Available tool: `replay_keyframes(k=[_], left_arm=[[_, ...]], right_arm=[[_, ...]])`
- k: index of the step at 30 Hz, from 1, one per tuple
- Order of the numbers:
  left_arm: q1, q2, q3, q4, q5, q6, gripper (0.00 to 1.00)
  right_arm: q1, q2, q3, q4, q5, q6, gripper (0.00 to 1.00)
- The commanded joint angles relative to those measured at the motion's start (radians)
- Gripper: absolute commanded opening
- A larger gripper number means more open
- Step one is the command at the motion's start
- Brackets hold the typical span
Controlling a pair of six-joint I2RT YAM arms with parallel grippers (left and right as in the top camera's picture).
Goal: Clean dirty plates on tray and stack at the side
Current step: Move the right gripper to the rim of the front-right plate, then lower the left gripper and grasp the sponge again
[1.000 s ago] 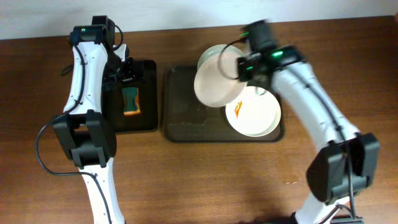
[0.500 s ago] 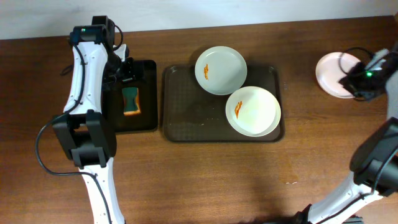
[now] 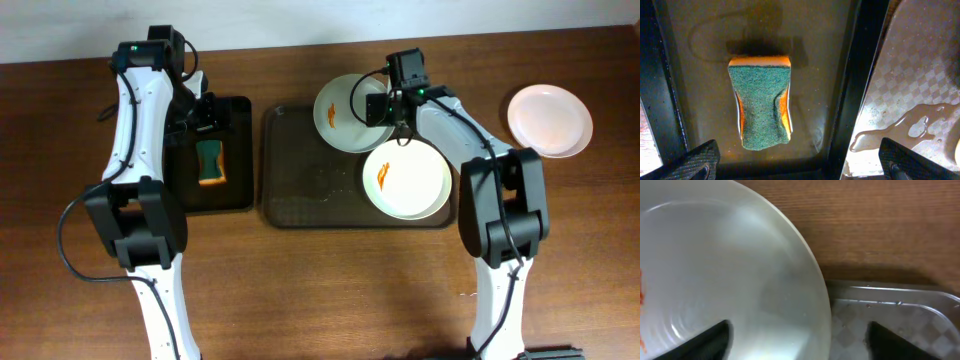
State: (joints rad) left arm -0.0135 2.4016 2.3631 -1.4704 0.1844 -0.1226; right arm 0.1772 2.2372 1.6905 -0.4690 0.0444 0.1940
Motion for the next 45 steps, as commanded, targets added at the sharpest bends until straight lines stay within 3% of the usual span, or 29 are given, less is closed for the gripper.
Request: replay_keyframes(k=[1, 2, 4, 6, 8, 14, 19, 28, 30, 45], left_arm=[[0.003, 0.002, 0.008, 0.0, 0.011, 0.016, 1.0], [0.003, 0.002, 0.008, 0.0, 0.01, 0.016, 1.0], [0.003, 0.002, 0.008, 0.0, 0.01, 0.016, 1.0], [0.003, 0.002, 0.008, 0.0, 0.011, 0.016, 1.0], [0.003, 0.002, 0.008, 0.0, 0.011, 0.016, 1.0], [0.003, 0.002, 0.008, 0.0, 0.01, 0.016, 1.0], [0.003, 0.002, 0.008, 0.0, 0.011, 0.016, 1.0], [0.003, 0.002, 0.008, 0.0, 0.011, 0.016, 1.0], [0.003, 0.002, 0.008, 0.0, 0.01, 0.016, 1.0], [0.003, 0.002, 0.008, 0.032, 0.011, 0.016, 1.0]], right_arm=[[-0.003, 0.044, 0.008, 0.013, 0.016, 0.006, 0.51], [-0.002, 0.043, 0.008, 0.012, 0.012, 0.006, 0.36], [0.002, 0.041, 0.008, 0.009, -0.07, 0.006, 0.15], [0.002, 0.028, 0.01, -0.005, -0.204, 0.006, 0.09], [0.012, -0.004, 0.011, -0.064, -0.309, 0.006, 0.08], [0.152, -0.034, 0.011, -0.186, -0.298, 0.059, 0.04], [0.2, -0.034, 0.028, -0.35, -0.185, 0.059, 0.04], [0.2, -0.037, 0.053, -0.46, -0.01, 0.058, 0.04], [0.208, -0.036, 0.045, -0.459, -0.089, 0.058, 0.05], [0.209, -0.023, -0.009, -0.398, -0.047, 0.058, 0.04]])
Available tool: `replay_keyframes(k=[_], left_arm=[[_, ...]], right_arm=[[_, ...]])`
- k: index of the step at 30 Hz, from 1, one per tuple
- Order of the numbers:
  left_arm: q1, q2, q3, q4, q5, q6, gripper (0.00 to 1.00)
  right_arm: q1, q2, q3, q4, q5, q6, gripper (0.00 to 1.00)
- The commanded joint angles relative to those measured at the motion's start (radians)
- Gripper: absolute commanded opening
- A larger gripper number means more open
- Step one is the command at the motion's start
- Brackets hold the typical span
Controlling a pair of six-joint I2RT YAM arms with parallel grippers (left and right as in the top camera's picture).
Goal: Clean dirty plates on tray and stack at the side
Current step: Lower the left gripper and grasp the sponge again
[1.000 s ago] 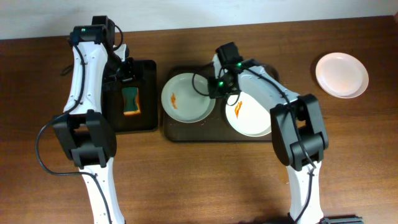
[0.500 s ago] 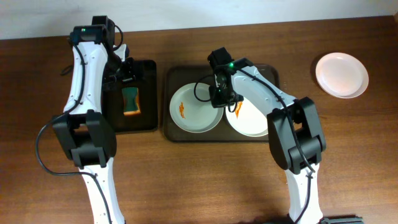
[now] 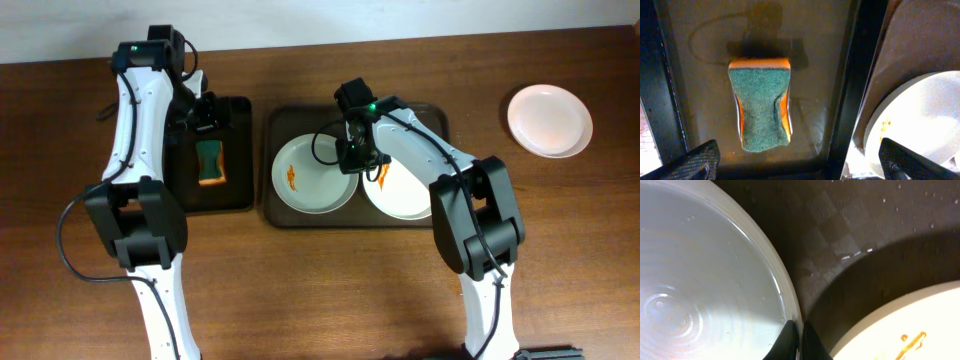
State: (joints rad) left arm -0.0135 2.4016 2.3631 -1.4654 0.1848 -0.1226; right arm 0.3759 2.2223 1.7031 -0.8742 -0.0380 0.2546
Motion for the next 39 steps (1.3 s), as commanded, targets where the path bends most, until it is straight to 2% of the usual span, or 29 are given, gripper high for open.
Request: replay_keyframes(k=[1, 3, 7, 8, 9, 10, 12, 13, 16, 17, 18, 21, 23, 24, 25, 27, 28, 29, 31, 33, 35, 38, 39], left_arm=[[0.003, 0.002, 0.008, 0.024, 0.005, 0.016, 1.0], [0.003, 0.026, 0.007, 0.041, -0.111, 0.015, 1.0], [0.003, 0.166, -0.007, 0.01, -0.126, 0.011, 1.0], [0.003, 0.195, -0.007, 0.009, -0.126, 0.011, 0.86], [0.003, 0.213, -0.007, 0.01, -0.126, 0.011, 0.67], [0.002, 0.237, -0.007, 0.009, -0.126, 0.011, 0.61], [0.002, 0.264, -0.007, 0.009, -0.126, 0.011, 0.31], [0.002, 0.267, -0.007, 0.009, -0.127, 0.011, 0.0], [0.003, 0.267, -0.007, 0.011, -0.129, 0.011, 0.0], [0.003, 0.267, -0.007, 0.021, -0.129, 0.012, 0.6], [0.003, 0.267, -0.007, 0.043, -0.129, 0.012, 1.0], [0.003, 0.267, -0.007, 0.178, -0.129, 0.012, 0.98], [0.003, 0.267, -0.007, 0.204, -0.129, 0.012, 0.52], [0.003, 0.267, -0.007, 0.204, -0.129, 0.012, 0.15], [0.003, 0.267, -0.007, 0.201, -0.129, 0.012, 0.0], [0.004, 0.267, -0.007, 0.197, -0.129, 0.012, 0.0], [0.003, 0.267, -0.007, 0.195, -0.129, 0.012, 0.69], [0.003, 0.267, -0.006, 0.184, -0.129, 0.012, 1.0], [0.003, 0.262, 0.03, 0.135, -0.129, 0.012, 1.0], [0.003, 0.261, 0.143, -0.027, -0.129, 0.013, 1.0], [0.003, 0.261, 0.166, -0.139, -0.13, 0.026, 0.99], [0.003, 0.261, 0.143, -0.183, -0.13, 0.072, 0.98], [0.003, 0.261, 0.142, -0.193, -0.13, 0.072, 0.93]], right_arm=[[0.01, -0.008, -0.021, 0.015, 0.035, -0.003, 0.04], [0.01, -0.008, -0.021, 0.021, 0.035, -0.003, 0.04], [0.01, -0.008, -0.021, 0.023, 0.035, -0.011, 0.04], [0.01, -0.008, -0.021, 0.024, 0.035, -0.011, 0.04], [0.01, -0.008, -0.021, 0.026, 0.035, -0.011, 0.04], [0.01, -0.008, -0.021, 0.026, 0.036, -0.011, 0.05], [0.01, -0.008, -0.021, 0.026, 0.036, -0.011, 0.04], [0.01, -0.008, -0.021, 0.026, 0.036, -0.011, 0.05], [0.01, -0.008, -0.021, 0.033, 0.047, -0.011, 0.04], [0.01, -0.008, -0.021, 0.033, 0.047, -0.011, 0.05], [0.01, -0.008, -0.021, 0.033, 0.047, -0.011, 0.05], [0.01, -0.008, -0.021, 0.033, 0.047, -0.011, 0.05], [0.01, -0.008, -0.021, 0.033, 0.047, -0.011, 0.04], [0.01, -0.008, -0.021, 0.033, 0.047, -0.011, 0.05], [0.01, -0.008, -0.021, 0.034, 0.047, -0.011, 0.04], [0.01, -0.008, -0.021, 0.037, 0.047, -0.011, 0.04], [0.01, -0.008, -0.021, 0.037, 0.047, -0.011, 0.04], [0.01, -0.008, -0.021, 0.037, 0.047, -0.011, 0.04], [0.01, -0.008, -0.021, 0.037, 0.047, -0.011, 0.04], [0.01, -0.008, -0.021, 0.041, 0.05, -0.011, 0.05], [0.01, -0.008, -0.021, 0.041, 0.05, -0.011, 0.05], [0.01, -0.008, -0.021, 0.038, 0.05, -0.011, 0.04], [0.01, -0.008, -0.021, 0.037, 0.05, -0.011, 0.04]])
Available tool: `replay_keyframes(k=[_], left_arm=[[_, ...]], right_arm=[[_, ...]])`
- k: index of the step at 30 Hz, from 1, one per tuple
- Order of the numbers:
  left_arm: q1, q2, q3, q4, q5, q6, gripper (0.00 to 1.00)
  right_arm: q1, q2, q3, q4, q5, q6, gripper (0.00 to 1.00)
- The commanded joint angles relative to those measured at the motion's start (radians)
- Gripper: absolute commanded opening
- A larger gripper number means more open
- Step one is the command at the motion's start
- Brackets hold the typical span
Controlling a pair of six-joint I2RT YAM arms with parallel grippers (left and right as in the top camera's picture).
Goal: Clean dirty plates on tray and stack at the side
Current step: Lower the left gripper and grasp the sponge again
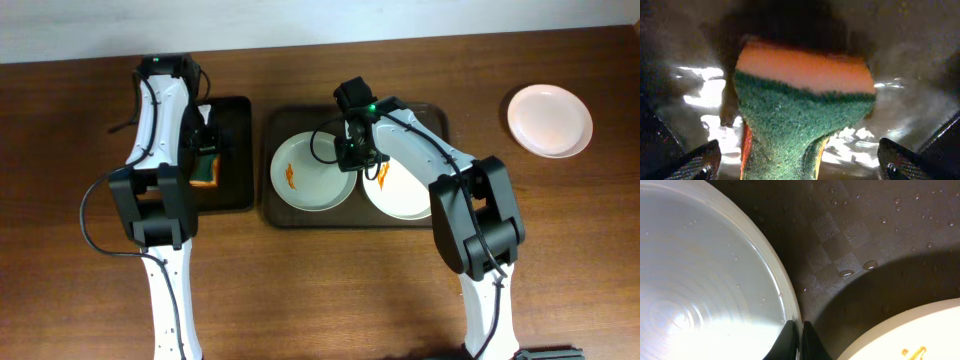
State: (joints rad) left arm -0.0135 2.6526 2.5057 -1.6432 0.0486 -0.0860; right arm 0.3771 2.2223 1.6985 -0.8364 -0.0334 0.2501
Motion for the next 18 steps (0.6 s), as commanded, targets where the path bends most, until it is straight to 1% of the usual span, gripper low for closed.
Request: replay_keyframes(k=[1, 3, 4, 6, 8, 10, 11, 12, 13, 14, 15, 16, 17, 18], left_arm=[[0.003, 0.01, 0.0, -0.021, 0.006, 0.035, 0.91], [0.003, 0.01, 0.0, -0.043, -0.006, 0.059, 0.91], [0.003, 0.01, -0.003, -0.045, -0.035, 0.061, 0.91], [0.003, 0.014, -0.009, -0.045, -0.038, 0.061, 0.89], [0.003, 0.014, -0.061, -0.04, -0.041, 0.061, 0.9], [0.003, 0.014, -0.103, -0.029, -0.083, 0.061, 0.89], [0.003, 0.014, -0.117, -0.018, -0.082, 0.061, 0.84], [0.003, 0.014, -0.117, -0.016, -0.082, 0.061, 0.72], [0.003, 0.014, -0.117, -0.014, -0.082, 0.061, 0.51], [0.003, 0.014, -0.117, -0.014, -0.082, 0.061, 0.38], [0.003, 0.014, -0.117, -0.006, -0.082, 0.061, 0.15], [0.003, 0.014, -0.117, -0.002, -0.082, 0.061, 0.06], [0.003, 0.014, -0.117, 0.005, -0.082, 0.061, 0.0], [0.003, 0.014, -0.117, 0.01, -0.082, 0.061, 0.0]], right_arm=[[0.009, -0.008, -0.017, -0.001, 0.045, -0.006, 0.05], [0.009, -0.008, -0.017, -0.002, 0.045, -0.006, 0.04], [0.009, -0.008, -0.017, -0.002, 0.045, -0.006, 0.05], [0.009, -0.008, -0.017, -0.002, 0.045, -0.006, 0.04], [0.009, -0.008, -0.017, -0.006, 0.046, -0.006, 0.04], [0.009, -0.008, -0.017, -0.008, 0.046, -0.006, 0.04], [0.009, -0.008, -0.017, -0.008, 0.045, -0.006, 0.04], [0.009, -0.008, -0.017, -0.008, 0.046, -0.006, 0.05], [0.009, -0.008, -0.017, -0.008, 0.046, -0.006, 0.05], [0.009, -0.008, -0.017, -0.008, 0.046, -0.006, 0.05], [0.009, -0.008, -0.017, -0.006, 0.045, -0.006, 0.05], [0.009, -0.008, -0.017, -0.004, 0.046, -0.006, 0.04], [0.009, -0.008, -0.017, -0.005, 0.046, -0.006, 0.04], [0.009, -0.008, -0.017, -0.005, 0.046, -0.006, 0.05]])
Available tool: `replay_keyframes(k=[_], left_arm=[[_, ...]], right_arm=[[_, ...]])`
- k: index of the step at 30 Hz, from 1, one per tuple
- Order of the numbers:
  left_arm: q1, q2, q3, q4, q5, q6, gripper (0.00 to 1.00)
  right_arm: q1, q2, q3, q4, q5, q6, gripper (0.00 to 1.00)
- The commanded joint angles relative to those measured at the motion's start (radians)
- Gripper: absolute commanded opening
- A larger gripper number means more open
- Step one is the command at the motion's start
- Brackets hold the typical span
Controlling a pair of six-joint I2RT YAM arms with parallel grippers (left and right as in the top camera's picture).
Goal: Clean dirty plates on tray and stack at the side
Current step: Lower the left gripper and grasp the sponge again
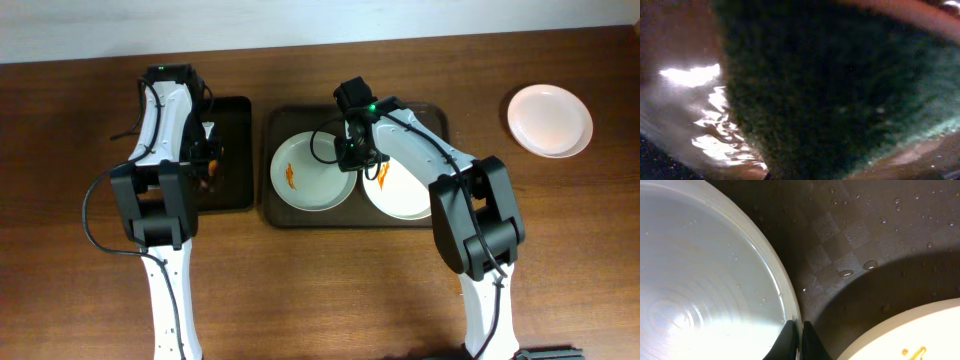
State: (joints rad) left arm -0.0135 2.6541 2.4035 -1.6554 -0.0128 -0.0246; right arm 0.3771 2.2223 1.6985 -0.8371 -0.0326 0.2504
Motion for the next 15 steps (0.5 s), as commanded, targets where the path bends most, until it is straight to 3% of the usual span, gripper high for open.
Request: replay_keyframes(k=[1, 2, 3, 5, 6, 8, 10, 12, 13, 15], left_arm=[[0.003, 0.013, -0.015, 0.024, -0.021, -0.001, 0.27], [0.003, 0.013, -0.015, 0.028, -0.021, -0.001, 0.54], [0.004, 0.013, -0.015, 0.046, -0.021, 0.0, 0.93], [0.003, 0.013, -0.015, 0.088, -0.021, 0.0, 0.97], [0.003, 0.013, -0.015, 0.117, -0.021, 0.004, 0.95], [0.003, 0.013, -0.015, 0.136, -0.021, 0.004, 0.74], [0.003, 0.013, -0.015, 0.126, -0.021, 0.004, 0.63], [0.003, 0.013, -0.015, 0.118, -0.021, 0.004, 0.36], [0.003, 0.013, -0.015, 0.119, -0.021, 0.004, 0.16], [0.003, 0.013, -0.015, 0.119, -0.019, 0.003, 0.11]], right_arm=[[0.009, -0.008, -0.017, -0.004, 0.045, -0.006, 0.05], [0.009, -0.008, -0.017, -0.003, 0.045, -0.006, 0.04], [0.009, -0.008, -0.017, -0.003, 0.045, -0.006, 0.04], [0.009, -0.008, -0.017, -0.003, 0.045, -0.006, 0.04], [0.009, -0.008, -0.017, -0.003, 0.045, -0.006, 0.05], [0.009, -0.008, -0.017, -0.003, 0.045, -0.006, 0.04], [0.009, -0.008, -0.017, -0.002, 0.045, -0.006, 0.04], [0.009, -0.008, -0.017, 0.0, 0.045, -0.006, 0.04], [0.009, -0.008, -0.017, 0.0, 0.045, -0.006, 0.04], [0.009, -0.008, -0.017, 0.0, 0.045, -0.006, 0.05]])
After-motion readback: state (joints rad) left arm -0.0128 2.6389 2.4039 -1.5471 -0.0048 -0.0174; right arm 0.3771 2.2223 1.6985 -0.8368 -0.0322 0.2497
